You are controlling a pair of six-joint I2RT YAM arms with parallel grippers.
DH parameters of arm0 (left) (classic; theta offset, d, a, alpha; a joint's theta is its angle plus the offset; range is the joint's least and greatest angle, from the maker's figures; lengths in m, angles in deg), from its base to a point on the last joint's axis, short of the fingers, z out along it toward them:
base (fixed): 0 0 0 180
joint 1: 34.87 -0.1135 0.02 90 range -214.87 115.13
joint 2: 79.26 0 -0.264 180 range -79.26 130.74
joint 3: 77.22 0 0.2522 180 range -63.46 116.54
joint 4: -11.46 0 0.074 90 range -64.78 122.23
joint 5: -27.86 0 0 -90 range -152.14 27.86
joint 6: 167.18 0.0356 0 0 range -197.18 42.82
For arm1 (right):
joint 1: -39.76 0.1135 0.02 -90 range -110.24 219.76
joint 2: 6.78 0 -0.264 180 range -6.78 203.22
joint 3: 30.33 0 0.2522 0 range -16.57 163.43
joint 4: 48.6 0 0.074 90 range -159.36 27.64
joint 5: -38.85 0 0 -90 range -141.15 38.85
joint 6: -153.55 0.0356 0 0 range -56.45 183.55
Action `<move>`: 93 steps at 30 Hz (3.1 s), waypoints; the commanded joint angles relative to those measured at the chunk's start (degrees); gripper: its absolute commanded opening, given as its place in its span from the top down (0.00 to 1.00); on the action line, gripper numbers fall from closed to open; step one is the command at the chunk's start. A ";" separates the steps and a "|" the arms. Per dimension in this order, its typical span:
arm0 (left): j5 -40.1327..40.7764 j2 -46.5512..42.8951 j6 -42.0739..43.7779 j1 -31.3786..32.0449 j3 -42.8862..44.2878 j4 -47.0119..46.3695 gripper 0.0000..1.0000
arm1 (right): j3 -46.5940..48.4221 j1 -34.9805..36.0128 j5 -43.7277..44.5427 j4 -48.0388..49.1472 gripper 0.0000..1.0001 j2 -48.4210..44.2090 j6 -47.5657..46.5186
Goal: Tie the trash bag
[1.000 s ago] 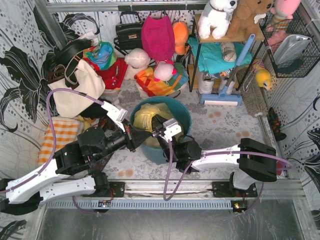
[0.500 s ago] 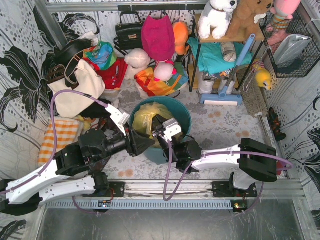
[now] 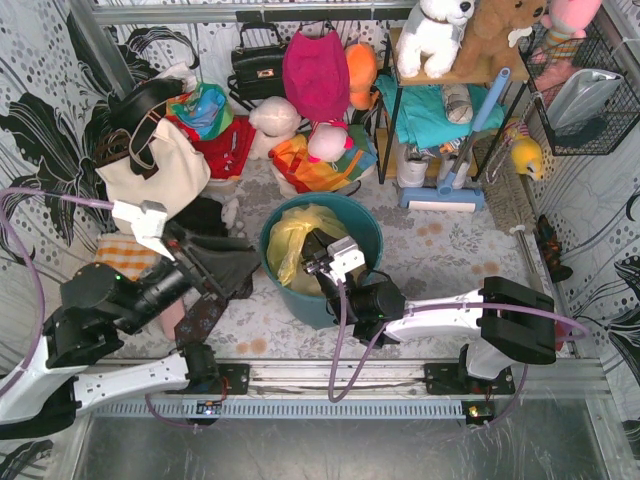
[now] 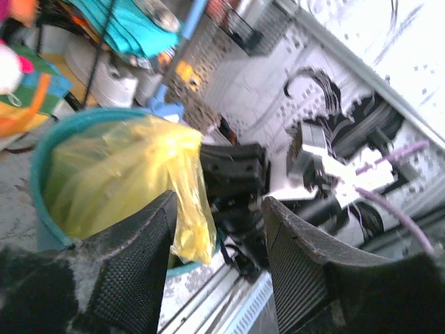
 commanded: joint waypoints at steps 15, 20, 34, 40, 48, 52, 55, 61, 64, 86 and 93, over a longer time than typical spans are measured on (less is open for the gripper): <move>5.04 13.12 20.98 -0.17 6.76 3.43 0.23 | -1.66 0.63 -1.24 5.22 1.00 -3.33 0.12; 2.40 13.18 21.45 -1.07 5.41 3.13 0.23 | -1.35 0.81 -1.34 4.52 1.00 -3.32 0.14; -24.70 20.67 22.52 -26.00 12.19 5.51 0.23 | -1.22 0.99 -1.25 3.35 1.00 -4.15 -0.41; -47.29 20.77 24.02 -40.81 10.13 2.98 0.24 | -1.29 1.00 -1.42 3.29 1.00 -4.61 -0.41; -58.13 16.92 23.15 -42.42 1.14 -3.69 0.29 | -1.22 1.00 -1.43 3.21 1.00 -4.67 -0.39; -62.17 15.30 20.60 -42.45 -2.35 -8.47 0.22 | -1.21 1.00 -1.38 3.30 1.00 -4.33 -0.18; -63.96 15.07 19.66 -42.45 -3.58 -10.39 0.23 | -1.15 0.99 -1.42 3.39 1.00 -4.03 0.07; -67.28 15.96 19.20 -42.51 -5.02 -11.80 0.58 | -1.36 0.99 -1.76 4.54 1.00 -3.11 0.11; -69.27 15.27 18.26 -42.46 -6.05 -13.05 0.73 | -1.46 1.00 -1.82 4.19 1.00 -2.80 0.73; -73.31 10.21 10.60 -42.41 -16.68 -18.61 0.91 | -1.72 1.04 -11.18 6.51 0.99 -0.21 3.61; -71.84 11.00 10.96 -42.37 -16.61 -17.57 0.71 | -2.46 0.99 -15.74 6.47 0.97 -0.01 6.20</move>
